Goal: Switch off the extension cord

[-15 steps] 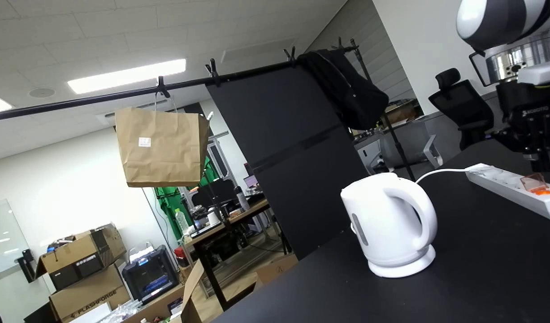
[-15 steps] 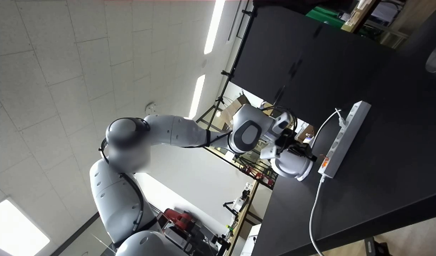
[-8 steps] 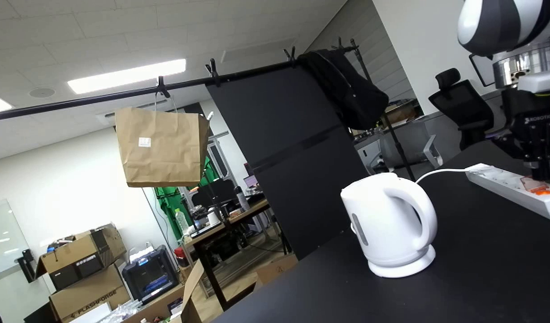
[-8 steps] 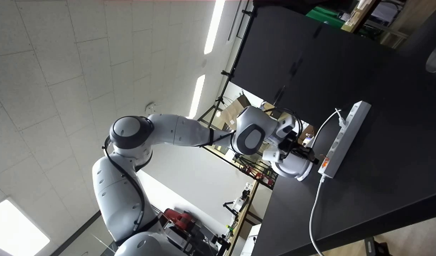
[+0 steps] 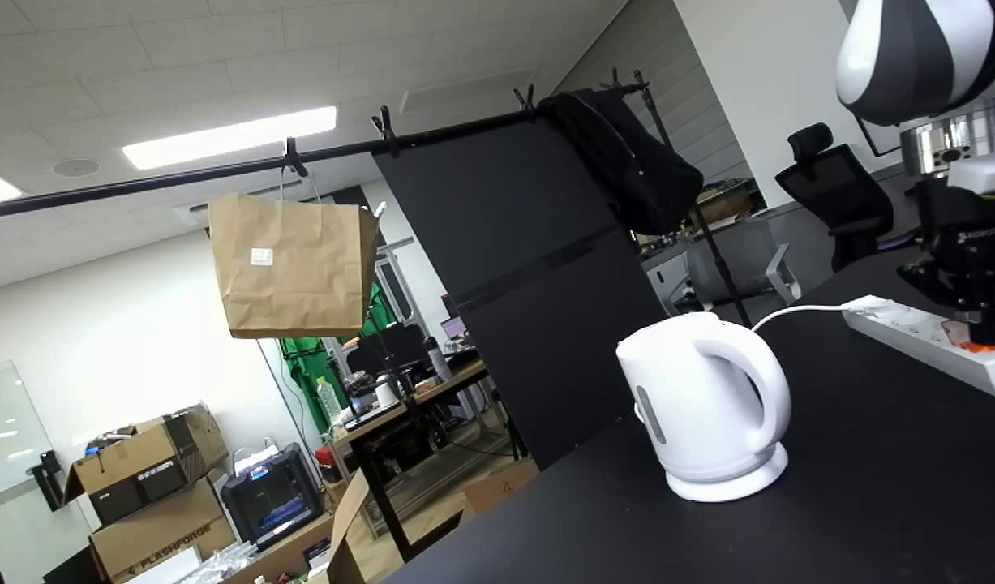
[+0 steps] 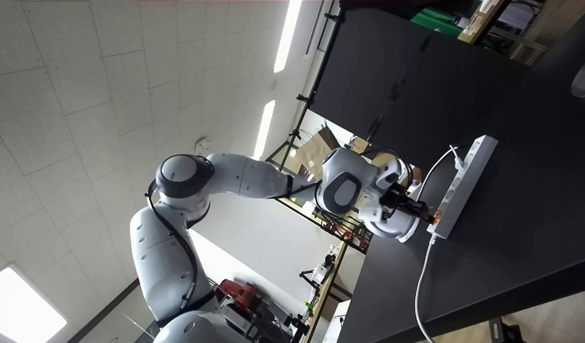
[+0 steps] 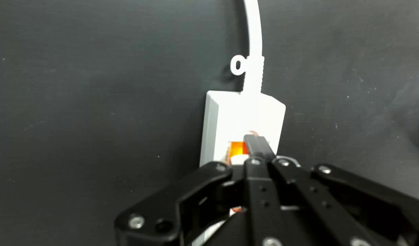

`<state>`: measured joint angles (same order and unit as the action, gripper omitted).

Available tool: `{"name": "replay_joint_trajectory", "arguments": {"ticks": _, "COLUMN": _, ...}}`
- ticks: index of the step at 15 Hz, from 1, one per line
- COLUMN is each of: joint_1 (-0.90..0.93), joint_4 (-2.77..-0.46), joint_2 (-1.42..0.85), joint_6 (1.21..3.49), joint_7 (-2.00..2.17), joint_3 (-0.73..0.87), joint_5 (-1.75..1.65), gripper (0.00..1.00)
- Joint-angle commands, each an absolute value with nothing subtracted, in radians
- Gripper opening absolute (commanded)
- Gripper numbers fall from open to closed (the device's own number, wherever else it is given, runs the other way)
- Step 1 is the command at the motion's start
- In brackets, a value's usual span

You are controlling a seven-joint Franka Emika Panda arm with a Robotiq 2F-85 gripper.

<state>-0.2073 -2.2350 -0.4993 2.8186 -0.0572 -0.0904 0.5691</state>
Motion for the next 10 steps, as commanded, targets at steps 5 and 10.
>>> {"name": "replay_joint_trajectory", "arguments": {"ticks": 5, "joint_1": -0.247, "joint_4": -2.234, "joint_2": -0.521, "joint_6": 2.903, "joint_7": -0.113, "joint_3": -0.152, "joint_5": 0.593, "gripper": 0.00}}
{"name": "replay_joint_trajectory", "arguments": {"ticks": 10, "joint_1": -0.247, "joint_4": -2.233, "joint_2": -0.529, "joint_6": 2.910, "joint_7": -0.126, "joint_3": -0.152, "joint_5": 0.584, "gripper": 0.00}}
